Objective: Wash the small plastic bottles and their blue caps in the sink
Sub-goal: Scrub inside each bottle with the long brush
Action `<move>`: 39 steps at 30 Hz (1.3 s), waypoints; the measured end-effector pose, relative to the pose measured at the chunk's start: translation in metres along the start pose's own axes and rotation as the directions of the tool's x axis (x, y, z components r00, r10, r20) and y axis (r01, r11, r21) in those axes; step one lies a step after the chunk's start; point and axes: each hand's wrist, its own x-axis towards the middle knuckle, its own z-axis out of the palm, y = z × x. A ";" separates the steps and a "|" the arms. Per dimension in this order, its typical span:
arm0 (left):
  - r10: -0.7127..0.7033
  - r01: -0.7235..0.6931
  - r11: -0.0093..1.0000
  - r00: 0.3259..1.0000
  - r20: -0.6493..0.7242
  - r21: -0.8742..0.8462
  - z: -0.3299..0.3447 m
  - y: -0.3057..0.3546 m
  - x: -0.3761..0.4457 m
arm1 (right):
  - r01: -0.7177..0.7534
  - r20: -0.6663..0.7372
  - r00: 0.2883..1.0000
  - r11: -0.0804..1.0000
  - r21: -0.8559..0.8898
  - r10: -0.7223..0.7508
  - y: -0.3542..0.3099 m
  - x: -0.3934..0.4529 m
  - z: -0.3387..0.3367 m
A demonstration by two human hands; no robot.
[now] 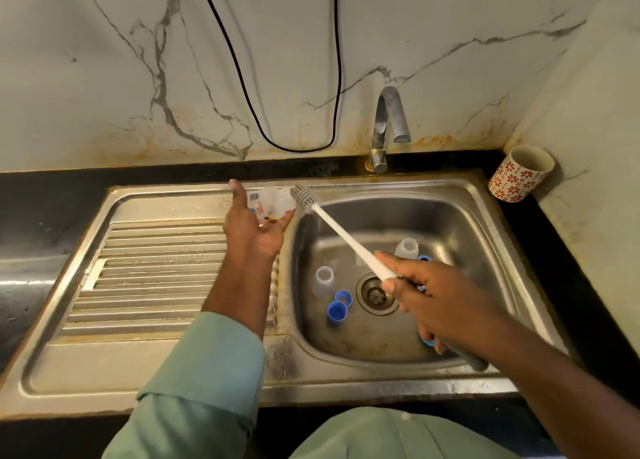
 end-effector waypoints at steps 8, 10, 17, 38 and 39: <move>-0.059 -0.047 0.900 0.972 0.229 0.432 -0.004 -0.011 -0.041 | 0.119 -0.145 0.985 0.981 0.155 -0.096 -0.009 0.002 0.007; -0.056 -0.124 0.829 0.952 0.301 0.546 -0.004 -0.013 -0.047 | 0.173 -0.155 0.975 0.982 0.073 -0.160 -0.006 0.005 0.006; 0.190 -0.379 0.684 0.917 0.350 0.623 -0.002 -0.012 -0.051 | 0.297 -0.173 0.925 0.929 -0.221 -0.337 0.006 0.009 0.002; 0.100 -0.222 0.884 0.949 0.299 0.410 0.006 -0.024 -0.071 | 0.181 -0.172 0.973 0.971 0.155 -0.154 0.003 0.004 0.022; 0.125 -0.217 0.891 0.962 0.245 0.399 0.009 -0.024 -0.071 | 0.173 -0.159 0.976 0.976 0.131 -0.152 0.001 0.003 0.023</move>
